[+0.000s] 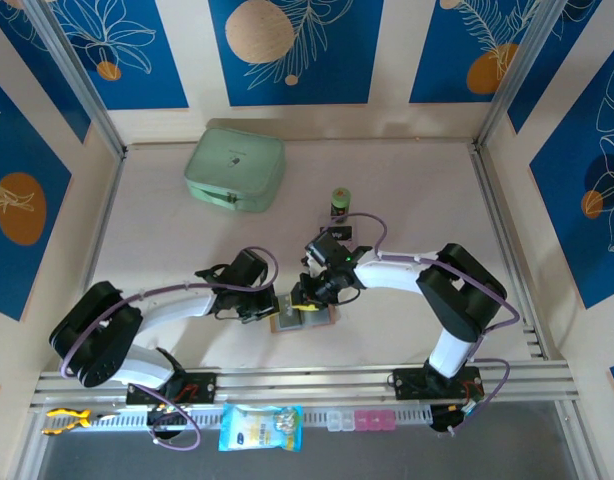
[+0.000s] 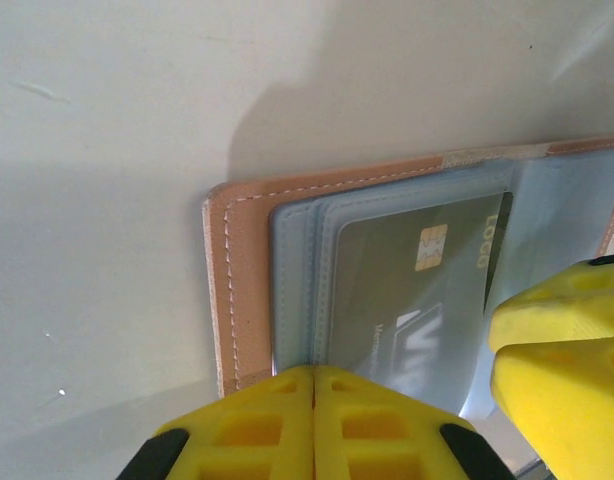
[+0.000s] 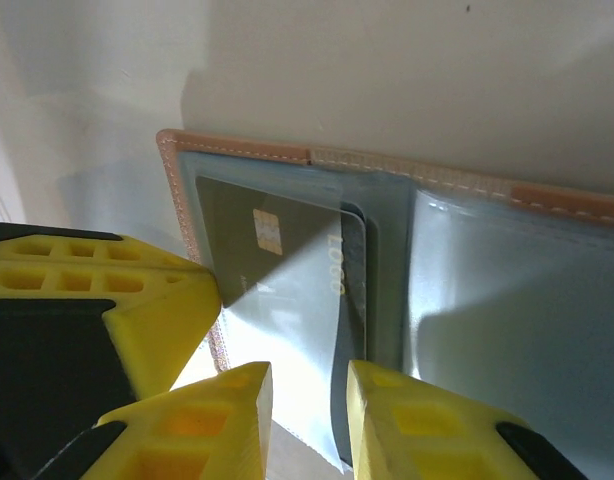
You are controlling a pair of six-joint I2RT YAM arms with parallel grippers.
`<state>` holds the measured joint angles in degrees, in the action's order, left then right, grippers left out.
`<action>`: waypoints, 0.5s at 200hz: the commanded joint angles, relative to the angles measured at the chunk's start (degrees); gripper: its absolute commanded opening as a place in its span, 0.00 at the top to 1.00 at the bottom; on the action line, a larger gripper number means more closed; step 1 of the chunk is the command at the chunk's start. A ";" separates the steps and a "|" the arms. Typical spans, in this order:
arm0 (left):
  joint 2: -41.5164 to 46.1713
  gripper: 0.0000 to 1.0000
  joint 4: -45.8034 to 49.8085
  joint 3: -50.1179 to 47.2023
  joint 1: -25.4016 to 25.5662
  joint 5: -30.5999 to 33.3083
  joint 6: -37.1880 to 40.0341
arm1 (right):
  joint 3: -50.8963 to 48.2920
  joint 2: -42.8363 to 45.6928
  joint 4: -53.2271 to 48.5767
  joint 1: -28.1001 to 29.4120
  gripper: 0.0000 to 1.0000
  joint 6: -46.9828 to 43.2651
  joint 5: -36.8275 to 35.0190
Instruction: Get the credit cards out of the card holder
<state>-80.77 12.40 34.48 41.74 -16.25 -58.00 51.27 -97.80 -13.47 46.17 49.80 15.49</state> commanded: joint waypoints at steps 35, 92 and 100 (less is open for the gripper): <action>-1.36 0.93 0.31 -0.79 -0.47 0.61 0.78 | 0.41 -1.25 0.69 0.47 0.77 0.20 2.21; -1.05 0.94 0.43 -0.91 -0.43 0.61 0.78 | 0.48 -2.45 0.19 0.65 0.77 0.07 1.94; -1.05 0.93 0.49 -0.99 -0.50 0.61 0.81 | 0.74 -2.40 -0.90 0.63 0.76 -0.03 0.89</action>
<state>-80.88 11.99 34.46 41.74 -16.25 -58.00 51.27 -99.37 -12.62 46.19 49.80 16.23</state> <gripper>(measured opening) 0.066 0.230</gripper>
